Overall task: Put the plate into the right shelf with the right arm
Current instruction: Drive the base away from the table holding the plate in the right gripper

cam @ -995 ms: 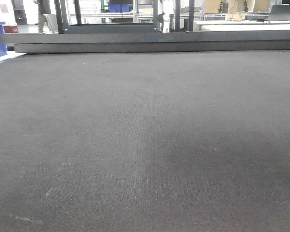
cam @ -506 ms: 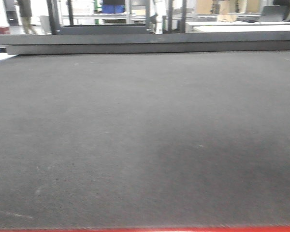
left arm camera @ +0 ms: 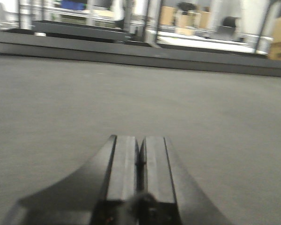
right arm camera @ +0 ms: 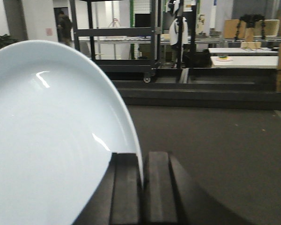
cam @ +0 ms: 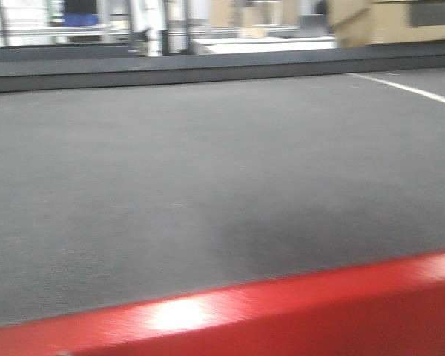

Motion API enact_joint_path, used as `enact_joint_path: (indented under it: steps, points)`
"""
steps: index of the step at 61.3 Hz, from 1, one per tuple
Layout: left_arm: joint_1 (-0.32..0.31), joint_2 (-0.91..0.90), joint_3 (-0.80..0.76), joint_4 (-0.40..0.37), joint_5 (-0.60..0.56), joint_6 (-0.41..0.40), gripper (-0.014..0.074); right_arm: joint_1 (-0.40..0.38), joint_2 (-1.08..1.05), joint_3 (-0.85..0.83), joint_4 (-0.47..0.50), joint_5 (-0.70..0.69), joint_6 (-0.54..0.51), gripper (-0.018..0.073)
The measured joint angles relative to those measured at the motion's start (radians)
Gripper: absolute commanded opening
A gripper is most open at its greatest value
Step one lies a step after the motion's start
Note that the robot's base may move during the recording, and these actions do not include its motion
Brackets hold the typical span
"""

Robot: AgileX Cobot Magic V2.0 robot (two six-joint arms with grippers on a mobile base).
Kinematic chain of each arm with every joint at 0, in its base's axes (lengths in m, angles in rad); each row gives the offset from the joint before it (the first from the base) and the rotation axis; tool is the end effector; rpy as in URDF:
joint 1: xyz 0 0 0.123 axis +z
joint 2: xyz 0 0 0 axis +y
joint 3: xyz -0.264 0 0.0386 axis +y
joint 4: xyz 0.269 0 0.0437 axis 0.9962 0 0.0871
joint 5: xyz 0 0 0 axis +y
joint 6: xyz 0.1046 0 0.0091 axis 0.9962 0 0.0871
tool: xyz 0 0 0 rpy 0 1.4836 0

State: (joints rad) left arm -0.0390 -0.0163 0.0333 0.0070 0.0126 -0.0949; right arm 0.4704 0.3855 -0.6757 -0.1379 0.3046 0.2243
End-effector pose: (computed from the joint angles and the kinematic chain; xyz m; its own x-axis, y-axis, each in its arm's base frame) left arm 0.1099 -0.0043 0.2024 0.0539 -0.0900 -0.9945 0.0438 0.9952 -0.0876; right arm 0.1087 0.0504 0.3848 0.0284 0.1182 -0.9926 -0.4207 0.9022 0.0954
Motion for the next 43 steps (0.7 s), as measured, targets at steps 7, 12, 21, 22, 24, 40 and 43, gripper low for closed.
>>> enact_joint_path:
  steps: [7,12,21,22,24,40,43]
  points:
    - [0.000,0.000,0.000,0.000,0.000,0.000,-0.0047,0.000,0.000,0.000,0.000,0.000,0.000,0.0055]
    - [0.000,0.000,0.000,0.000,0.000,0.000,-0.0047,0.000,0.000,0.000,0.000,0.000,0.000,0.0055]
    - [0.000,0.000,0.000,0.000,0.000,0.000,-0.0047,0.000,0.000,0.000,0.000,0.000,0.000,0.0055]
    - [0.000,0.000,0.000,0.000,0.000,0.000,-0.0047,0.000,0.000,0.000,0.000,0.000,0.000,0.0055]
    - [0.000,0.000,0.000,0.000,0.000,0.000,-0.0047,0.000,0.000,0.000,0.000,0.000,0.000,0.0055]
    - [0.000,0.000,0.000,0.000,0.000,0.000,-0.0047,0.000,0.000,0.000,0.000,0.000,-0.002,0.0055]
    - [0.000,0.000,0.000,0.000,0.000,0.000,-0.0047,0.000,0.000,0.000,0.000,0.000,-0.002,0.0055]
